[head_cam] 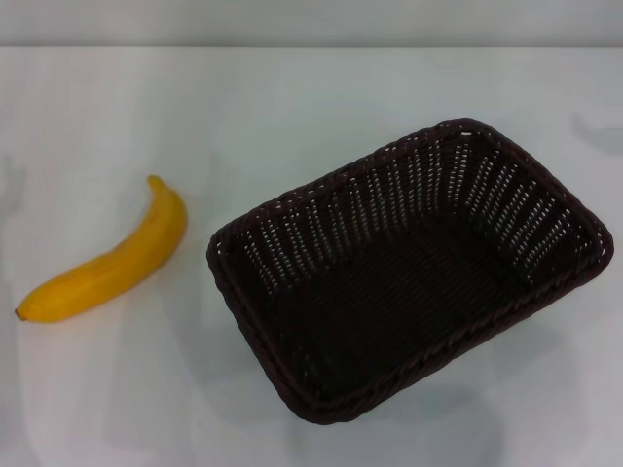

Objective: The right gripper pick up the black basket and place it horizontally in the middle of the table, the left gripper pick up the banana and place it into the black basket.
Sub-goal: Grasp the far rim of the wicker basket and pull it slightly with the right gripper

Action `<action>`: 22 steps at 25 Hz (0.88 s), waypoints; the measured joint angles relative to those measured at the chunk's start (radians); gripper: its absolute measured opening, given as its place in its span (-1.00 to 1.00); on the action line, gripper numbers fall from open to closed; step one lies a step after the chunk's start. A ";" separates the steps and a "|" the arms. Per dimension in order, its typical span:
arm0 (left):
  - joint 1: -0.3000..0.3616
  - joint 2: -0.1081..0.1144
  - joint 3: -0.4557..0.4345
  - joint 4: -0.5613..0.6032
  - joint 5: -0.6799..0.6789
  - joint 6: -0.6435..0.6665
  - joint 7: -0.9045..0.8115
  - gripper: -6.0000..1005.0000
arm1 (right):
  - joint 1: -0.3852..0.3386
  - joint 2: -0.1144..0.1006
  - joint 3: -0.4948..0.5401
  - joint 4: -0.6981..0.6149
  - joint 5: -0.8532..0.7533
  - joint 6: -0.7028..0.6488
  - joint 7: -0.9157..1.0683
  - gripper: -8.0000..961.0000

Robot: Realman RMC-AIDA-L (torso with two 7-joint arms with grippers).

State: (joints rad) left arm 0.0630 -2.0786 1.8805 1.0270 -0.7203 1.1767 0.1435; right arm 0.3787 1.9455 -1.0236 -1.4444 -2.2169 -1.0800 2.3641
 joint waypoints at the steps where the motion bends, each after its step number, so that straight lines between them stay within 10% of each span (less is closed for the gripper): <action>1: 0.000 0.000 0.000 -0.002 -0.001 0.000 -0.003 0.77 | 0.018 0.008 0.050 0.010 0.031 -0.069 -0.040 0.79; 22: -0.008 0.000 0.011 -0.010 0.007 0.000 -0.029 0.77 | 0.159 0.001 0.039 0.071 0.011 -0.437 -0.163 0.79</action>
State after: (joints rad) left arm 0.0551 -2.0785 1.8915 1.0170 -0.7136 1.1766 0.1150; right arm 0.5379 1.9467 -0.9843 -1.3736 -2.2056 -1.5166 2.2015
